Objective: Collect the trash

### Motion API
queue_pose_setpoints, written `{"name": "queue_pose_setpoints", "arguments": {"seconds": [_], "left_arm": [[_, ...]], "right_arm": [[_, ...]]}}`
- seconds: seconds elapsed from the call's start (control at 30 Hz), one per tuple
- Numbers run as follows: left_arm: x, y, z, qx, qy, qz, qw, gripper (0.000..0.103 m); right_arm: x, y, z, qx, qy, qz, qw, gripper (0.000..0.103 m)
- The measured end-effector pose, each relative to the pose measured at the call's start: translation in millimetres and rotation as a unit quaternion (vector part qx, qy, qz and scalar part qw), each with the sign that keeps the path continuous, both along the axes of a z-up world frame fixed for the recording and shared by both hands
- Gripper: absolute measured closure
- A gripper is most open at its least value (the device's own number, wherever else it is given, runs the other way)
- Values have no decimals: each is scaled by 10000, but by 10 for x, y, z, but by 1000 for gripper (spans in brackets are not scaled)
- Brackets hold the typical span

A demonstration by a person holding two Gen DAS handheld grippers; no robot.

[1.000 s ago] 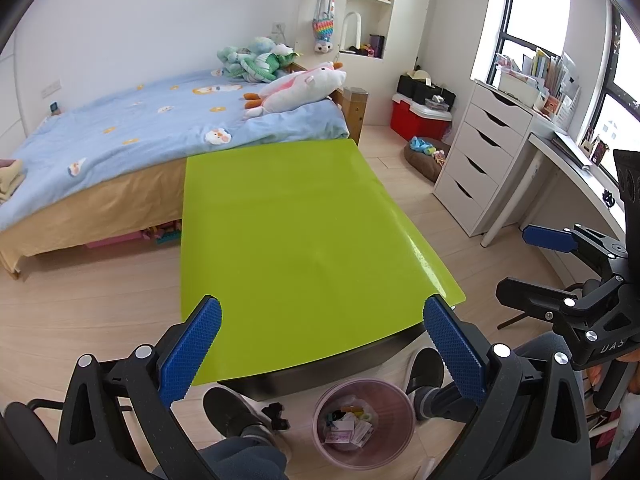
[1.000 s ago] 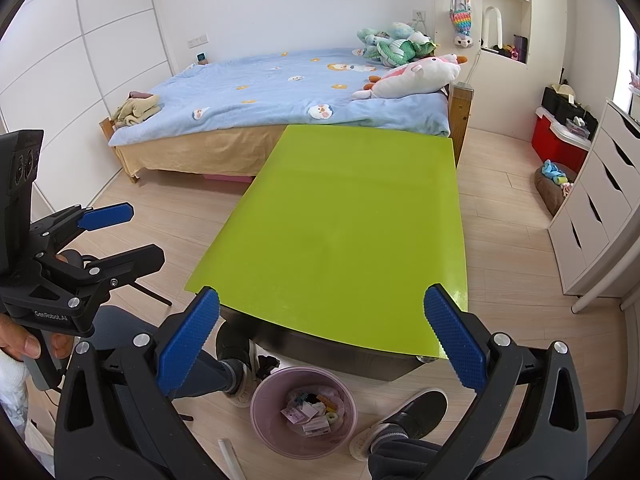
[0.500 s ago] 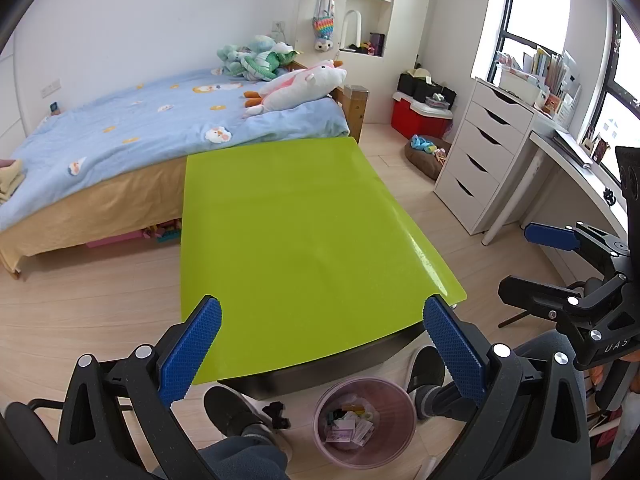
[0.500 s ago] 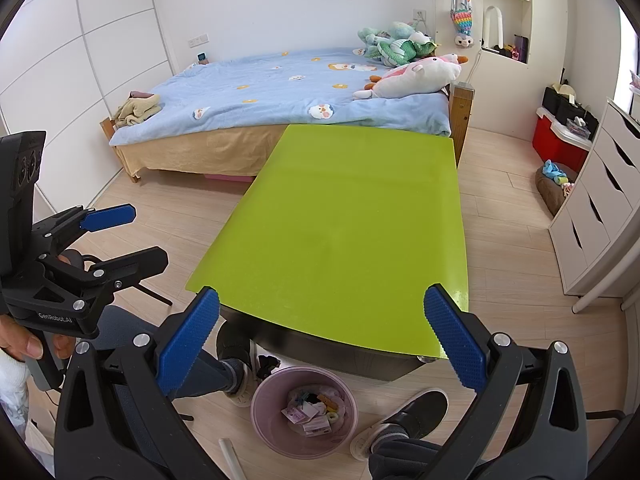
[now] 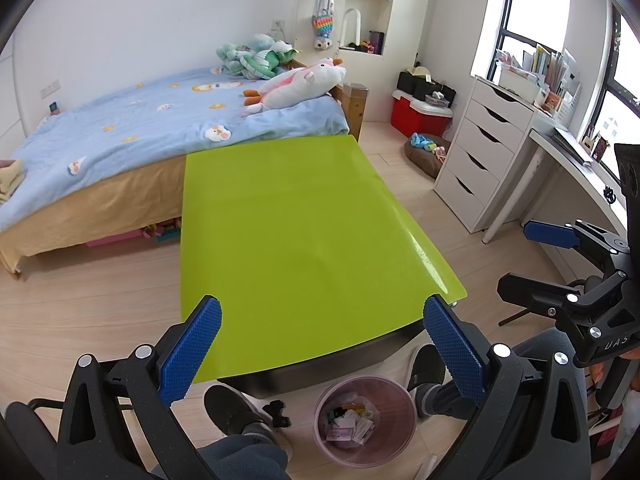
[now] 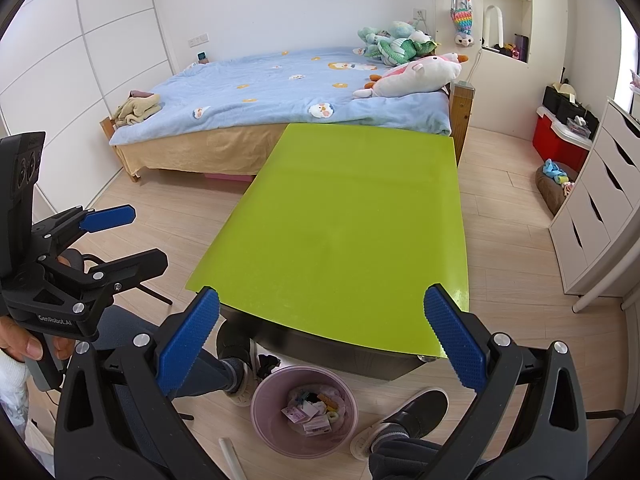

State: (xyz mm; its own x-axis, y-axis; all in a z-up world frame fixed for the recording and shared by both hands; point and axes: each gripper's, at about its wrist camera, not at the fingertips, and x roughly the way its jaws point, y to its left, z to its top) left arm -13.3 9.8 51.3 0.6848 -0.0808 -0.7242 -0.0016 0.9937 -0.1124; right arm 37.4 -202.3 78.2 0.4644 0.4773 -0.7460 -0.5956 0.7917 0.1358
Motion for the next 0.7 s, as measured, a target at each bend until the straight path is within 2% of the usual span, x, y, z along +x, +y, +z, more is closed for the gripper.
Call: {"name": "queue_pose_setpoints", "arguments": {"seconds": [0.7], "left_arm": [[18, 0, 12, 4, 9, 2, 10000, 6]], "right_arm": [[-3, 3, 1, -2, 7, -3, 10000, 3]]}}
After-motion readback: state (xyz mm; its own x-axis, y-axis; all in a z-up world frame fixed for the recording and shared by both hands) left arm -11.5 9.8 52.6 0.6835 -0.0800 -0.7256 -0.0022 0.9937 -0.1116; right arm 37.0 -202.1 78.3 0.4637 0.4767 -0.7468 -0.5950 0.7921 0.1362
